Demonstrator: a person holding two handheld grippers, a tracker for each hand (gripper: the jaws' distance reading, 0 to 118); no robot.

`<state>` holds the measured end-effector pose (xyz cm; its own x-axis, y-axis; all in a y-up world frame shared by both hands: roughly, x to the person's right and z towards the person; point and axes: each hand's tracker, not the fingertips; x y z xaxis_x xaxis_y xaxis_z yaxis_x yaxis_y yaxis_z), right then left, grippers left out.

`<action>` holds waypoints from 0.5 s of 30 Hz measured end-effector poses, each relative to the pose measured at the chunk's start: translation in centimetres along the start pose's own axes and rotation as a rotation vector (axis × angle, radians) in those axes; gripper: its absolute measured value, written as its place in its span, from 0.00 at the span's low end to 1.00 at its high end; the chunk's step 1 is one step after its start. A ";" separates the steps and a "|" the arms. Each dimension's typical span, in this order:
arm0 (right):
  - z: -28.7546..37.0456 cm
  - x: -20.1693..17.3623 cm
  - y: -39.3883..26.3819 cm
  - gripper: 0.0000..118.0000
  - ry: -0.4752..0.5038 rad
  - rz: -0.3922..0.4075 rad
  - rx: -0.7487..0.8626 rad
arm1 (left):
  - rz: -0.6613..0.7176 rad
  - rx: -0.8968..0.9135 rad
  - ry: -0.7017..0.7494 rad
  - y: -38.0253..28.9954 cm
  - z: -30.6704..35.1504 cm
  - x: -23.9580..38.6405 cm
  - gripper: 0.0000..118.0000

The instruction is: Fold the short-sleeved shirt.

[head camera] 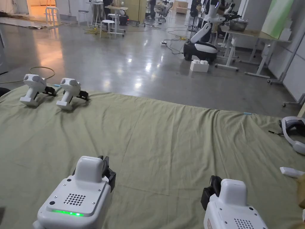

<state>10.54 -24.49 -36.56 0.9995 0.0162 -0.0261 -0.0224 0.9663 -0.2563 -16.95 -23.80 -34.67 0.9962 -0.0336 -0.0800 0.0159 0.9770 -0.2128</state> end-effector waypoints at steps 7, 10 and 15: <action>0.5 0.1 0.6 0.06 -0.029 0.012 0.057 | 0.022 0.032 -0.004 0.8 0.0 -0.1 0.07; 0.6 0.2 0.7 0.06 -0.026 0.019 0.065 | 0.012 0.030 -0.009 0.9 0.0 0.1 0.07; 0.5 0.1 0.7 0.06 -0.025 0.021 0.066 | 0.015 0.031 -0.001 0.8 0.2 0.2 0.07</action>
<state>10.63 -23.72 -36.24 0.9991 0.0422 -0.0065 -0.0427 0.9805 -0.1919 -16.74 -22.94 -34.69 0.9964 -0.0190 -0.0821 0.0038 0.9834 -0.1814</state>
